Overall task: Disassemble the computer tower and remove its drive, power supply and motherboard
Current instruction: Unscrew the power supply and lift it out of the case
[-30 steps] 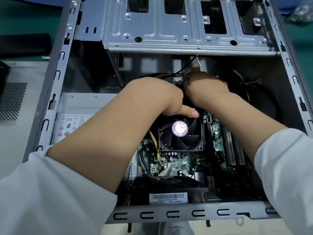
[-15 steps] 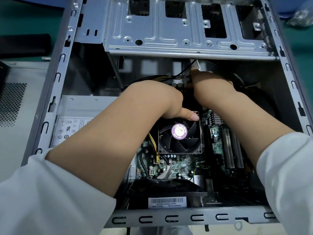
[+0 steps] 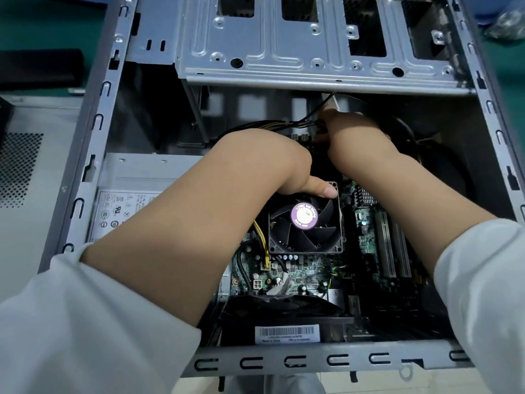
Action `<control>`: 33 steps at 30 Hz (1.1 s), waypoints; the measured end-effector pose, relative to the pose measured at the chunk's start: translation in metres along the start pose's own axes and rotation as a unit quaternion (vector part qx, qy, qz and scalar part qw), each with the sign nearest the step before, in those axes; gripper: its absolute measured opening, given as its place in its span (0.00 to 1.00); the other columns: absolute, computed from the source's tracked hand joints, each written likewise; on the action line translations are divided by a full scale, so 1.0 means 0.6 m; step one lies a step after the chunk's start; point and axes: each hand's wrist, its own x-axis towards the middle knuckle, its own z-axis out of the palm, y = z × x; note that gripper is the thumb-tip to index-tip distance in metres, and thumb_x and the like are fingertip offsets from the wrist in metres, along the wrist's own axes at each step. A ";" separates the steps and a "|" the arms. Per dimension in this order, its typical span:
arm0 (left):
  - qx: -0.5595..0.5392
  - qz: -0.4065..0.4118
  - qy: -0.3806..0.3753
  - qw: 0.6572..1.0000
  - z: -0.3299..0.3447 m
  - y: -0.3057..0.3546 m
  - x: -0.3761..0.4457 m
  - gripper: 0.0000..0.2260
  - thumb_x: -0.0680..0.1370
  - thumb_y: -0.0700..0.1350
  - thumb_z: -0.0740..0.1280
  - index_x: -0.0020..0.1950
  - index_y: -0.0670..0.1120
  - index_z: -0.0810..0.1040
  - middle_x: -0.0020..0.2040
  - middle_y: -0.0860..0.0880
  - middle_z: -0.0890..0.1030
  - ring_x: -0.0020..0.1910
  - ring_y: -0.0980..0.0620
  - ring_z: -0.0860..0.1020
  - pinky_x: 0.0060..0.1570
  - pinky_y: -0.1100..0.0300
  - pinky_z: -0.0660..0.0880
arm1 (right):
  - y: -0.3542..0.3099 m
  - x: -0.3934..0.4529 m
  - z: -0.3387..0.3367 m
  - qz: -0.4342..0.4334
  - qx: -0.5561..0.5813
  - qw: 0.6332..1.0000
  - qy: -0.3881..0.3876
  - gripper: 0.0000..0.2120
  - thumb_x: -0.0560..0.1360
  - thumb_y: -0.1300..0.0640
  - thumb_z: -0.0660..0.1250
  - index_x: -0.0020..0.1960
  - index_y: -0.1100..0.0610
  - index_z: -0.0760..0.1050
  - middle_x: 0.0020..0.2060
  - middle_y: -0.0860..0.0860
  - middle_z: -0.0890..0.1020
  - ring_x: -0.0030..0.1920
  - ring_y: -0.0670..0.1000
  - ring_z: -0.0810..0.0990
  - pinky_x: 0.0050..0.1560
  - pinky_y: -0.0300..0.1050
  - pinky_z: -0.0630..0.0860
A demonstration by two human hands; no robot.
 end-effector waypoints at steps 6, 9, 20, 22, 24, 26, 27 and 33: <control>-0.007 0.003 0.003 1.000 0.001 -0.002 -0.002 0.35 0.74 0.69 0.52 0.60 0.40 0.72 0.36 0.48 0.66 0.43 0.47 0.68 0.45 0.56 0.63 | 0.002 0.003 -0.005 -0.031 -0.017 0.999 0.004 0.16 0.74 0.67 0.59 0.62 0.60 0.68 0.52 0.62 0.78 0.53 0.64 0.76 0.42 0.46 0.67; -0.015 0.002 0.000 1.000 0.000 -0.003 -0.003 0.35 0.74 0.69 0.53 0.61 0.39 0.72 0.41 0.47 0.68 0.44 0.47 0.68 0.46 0.56 0.63 | 0.002 0.006 -0.004 -0.022 0.031 0.999 -0.021 0.13 0.78 0.58 0.61 0.61 0.60 0.67 0.52 0.61 0.78 0.49 0.61 0.76 0.42 0.46 0.69; -0.005 0.000 0.005 1.000 -0.002 -0.002 -0.005 0.28 0.75 0.69 0.53 0.46 0.43 0.68 0.35 0.49 0.66 0.32 0.53 0.64 0.39 0.57 0.60 | -0.008 0.005 0.013 0.034 0.099 0.994 -0.013 0.13 0.80 0.53 0.53 0.60 0.59 0.64 0.53 0.64 0.77 0.53 0.64 0.76 0.46 0.50 0.66; 0.000 0.000 0.010 1.000 -0.002 -0.002 -0.005 0.29 0.75 0.68 0.53 0.40 0.41 0.66 0.34 0.49 0.66 0.32 0.53 0.64 0.41 0.57 0.61 | -0.013 0.002 0.011 0.031 0.061 0.998 0.010 0.13 0.79 0.53 0.54 0.60 0.57 0.68 0.54 0.63 0.78 0.54 0.63 0.76 0.46 0.50 0.68; 0.007 0.000 0.011 1.000 -0.004 -0.001 -0.005 0.28 0.75 0.68 0.53 0.35 0.43 0.64 0.34 0.49 0.66 0.32 0.52 0.65 0.42 0.57 0.62 | -0.017 -0.001 0.008 0.015 0.019 0.999 0.040 0.13 0.78 0.53 0.57 0.60 0.55 0.71 0.53 0.61 0.79 0.53 0.63 0.76 0.42 0.48 0.68; 0.015 -0.001 0.008 1.000 -0.004 0.000 -0.005 0.27 0.75 0.68 0.53 0.34 0.44 0.62 0.34 0.49 0.66 0.32 0.51 0.65 0.43 0.56 0.62 | -0.020 -0.005 0.006 -0.004 -0.004 0.999 0.052 0.13 0.77 0.53 0.58 0.59 0.55 0.72 0.51 0.61 0.79 0.50 0.62 0.77 0.39 0.46 0.66; 0.015 -0.002 0.007 1.000 -0.004 0.000 -0.005 0.27 0.75 0.68 0.53 0.34 0.44 0.62 0.34 0.49 0.66 0.32 0.52 0.64 0.43 0.56 0.62 | -0.019 -0.006 0.006 -0.008 -0.008 0.999 0.050 0.13 0.78 0.54 0.58 0.59 0.55 0.72 0.51 0.61 0.79 0.50 0.62 0.77 0.39 0.46 0.66; 0.015 -0.003 0.007 1.000 -0.004 0.001 -0.007 0.27 0.75 0.69 0.53 0.35 0.44 0.63 0.34 0.49 0.66 0.31 0.54 0.64 0.38 0.57 0.61 | -0.009 0.002 0.008 0.049 0.059 0.997 0.028 0.15 0.78 0.55 0.56 0.61 0.63 0.65 0.55 0.64 0.77 0.56 0.64 0.76 0.44 0.48 0.65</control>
